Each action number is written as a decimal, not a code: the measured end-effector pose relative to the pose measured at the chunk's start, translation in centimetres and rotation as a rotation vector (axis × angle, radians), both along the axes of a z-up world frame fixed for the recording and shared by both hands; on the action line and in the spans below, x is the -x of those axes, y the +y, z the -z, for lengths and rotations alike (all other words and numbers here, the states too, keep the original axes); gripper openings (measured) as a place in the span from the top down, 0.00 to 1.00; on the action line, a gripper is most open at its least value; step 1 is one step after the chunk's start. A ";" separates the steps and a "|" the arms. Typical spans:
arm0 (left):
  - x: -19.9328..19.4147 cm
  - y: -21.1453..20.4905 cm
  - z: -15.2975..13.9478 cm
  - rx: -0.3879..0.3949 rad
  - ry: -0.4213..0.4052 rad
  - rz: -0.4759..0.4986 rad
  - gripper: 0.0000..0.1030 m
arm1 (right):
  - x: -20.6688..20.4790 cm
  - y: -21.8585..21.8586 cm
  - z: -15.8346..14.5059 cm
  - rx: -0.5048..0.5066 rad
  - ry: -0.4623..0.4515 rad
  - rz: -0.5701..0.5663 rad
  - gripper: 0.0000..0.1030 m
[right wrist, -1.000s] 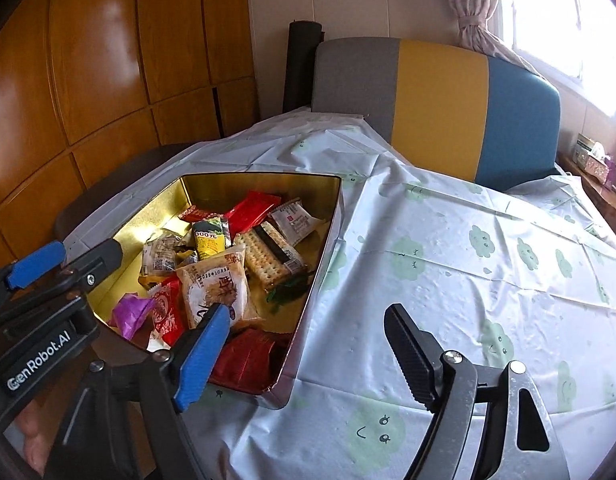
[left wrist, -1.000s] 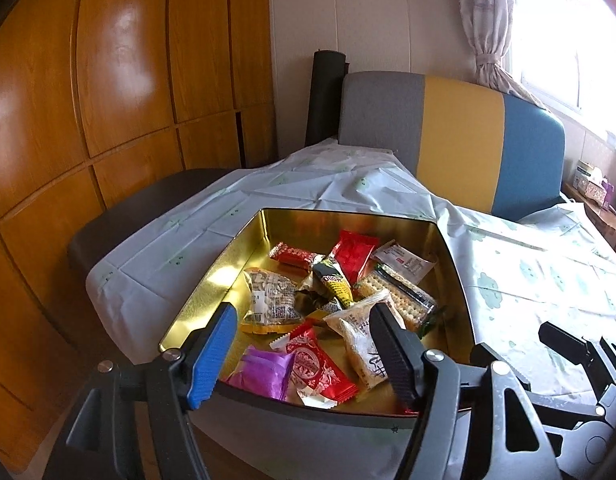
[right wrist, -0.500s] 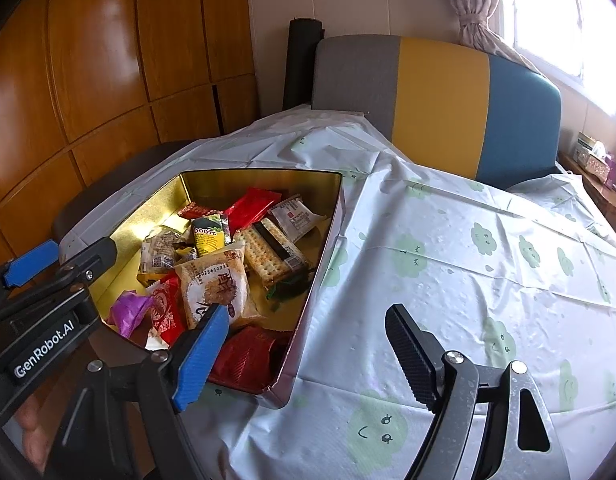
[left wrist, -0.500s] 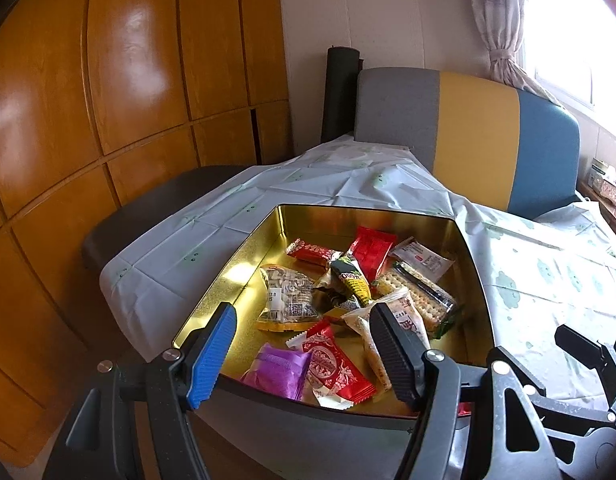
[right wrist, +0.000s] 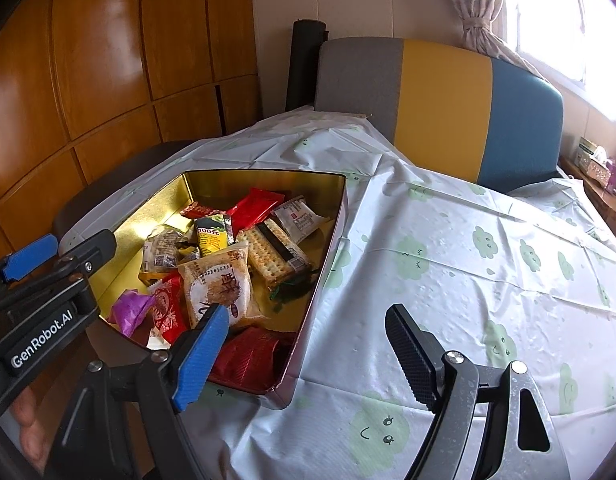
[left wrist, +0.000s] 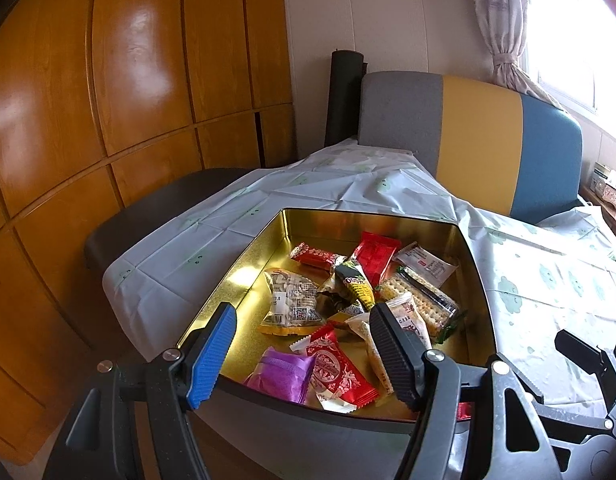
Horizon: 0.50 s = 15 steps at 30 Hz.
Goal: Organize snacks
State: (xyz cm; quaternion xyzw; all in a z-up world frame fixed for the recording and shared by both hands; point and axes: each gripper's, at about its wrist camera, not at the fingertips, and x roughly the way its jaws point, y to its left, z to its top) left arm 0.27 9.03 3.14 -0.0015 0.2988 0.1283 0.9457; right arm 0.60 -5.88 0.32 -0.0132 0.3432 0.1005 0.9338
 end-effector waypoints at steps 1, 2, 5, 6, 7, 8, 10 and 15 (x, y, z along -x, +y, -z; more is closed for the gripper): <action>0.0 0.0 0.0 0.001 0.001 0.001 0.32 | 0.0 0.0 0.0 0.000 0.000 0.000 0.21; 0.0 0.0 0.0 0.001 0.001 0.001 0.32 | 0.0 0.0 0.0 0.000 -0.001 0.000 0.21; 0.0 0.1 0.1 0.010 0.005 0.004 0.32 | 0.0 0.0 0.0 0.000 -0.001 0.000 0.21; 0.0 0.1 0.2 0.014 0.006 0.005 0.32 | 0.0 0.0 0.1 0.000 -0.001 0.001 0.21; 0.0 0.2 0.2 0.020 0.005 0.005 0.32 | 0.0 0.0 0.1 0.000 0.001 0.001 0.21; 0.0 0.2 0.2 0.027 -0.001 0.007 0.32 | 0.0 0.0 0.0 0.000 0.000 0.001 0.21; 0.2 0.3 0.1 0.029 -0.016 0.006 0.32 | 0.0 -0.1 0.1 -0.002 0.001 0.003 0.21; -0.1 0.5 0.1 0.026 -0.021 -0.002 0.38 | -0.6 -1.5 -0.1 -0.014 0.002 0.023 0.21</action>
